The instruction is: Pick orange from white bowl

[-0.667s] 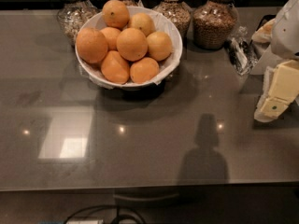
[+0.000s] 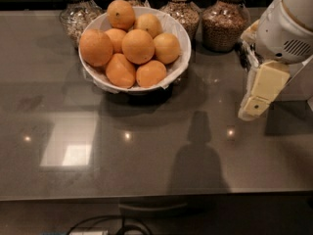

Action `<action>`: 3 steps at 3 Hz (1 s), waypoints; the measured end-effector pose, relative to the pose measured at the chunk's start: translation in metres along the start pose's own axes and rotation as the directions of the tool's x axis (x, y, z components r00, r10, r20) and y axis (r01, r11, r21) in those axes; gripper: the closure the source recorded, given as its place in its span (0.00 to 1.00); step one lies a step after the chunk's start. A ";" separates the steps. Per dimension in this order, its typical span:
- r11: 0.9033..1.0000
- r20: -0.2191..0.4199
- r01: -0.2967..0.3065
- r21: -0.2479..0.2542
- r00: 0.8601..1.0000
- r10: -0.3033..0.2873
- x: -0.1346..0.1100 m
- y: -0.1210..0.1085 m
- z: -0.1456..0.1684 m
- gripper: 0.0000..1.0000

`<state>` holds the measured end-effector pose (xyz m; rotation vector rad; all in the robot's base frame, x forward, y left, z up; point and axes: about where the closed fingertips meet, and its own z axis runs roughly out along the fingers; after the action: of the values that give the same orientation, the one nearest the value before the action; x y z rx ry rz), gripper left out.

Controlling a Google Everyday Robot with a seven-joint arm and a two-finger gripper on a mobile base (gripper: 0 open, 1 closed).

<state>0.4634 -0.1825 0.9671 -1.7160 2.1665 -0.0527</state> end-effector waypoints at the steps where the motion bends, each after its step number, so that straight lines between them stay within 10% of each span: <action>1: 0.999 0.071 0.051 0.009 0.996 -0.052 -0.046 -0.007 0.009 0.00; 3: 0.993 0.160 0.119 0.014 0.980 -0.119 -0.093 -0.004 0.007 0.00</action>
Offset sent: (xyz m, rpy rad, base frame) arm 0.0290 0.1392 0.0342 0.1892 -0.1002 0.2536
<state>0.4863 -0.0938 0.9867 -1.7813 1.9465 0.0475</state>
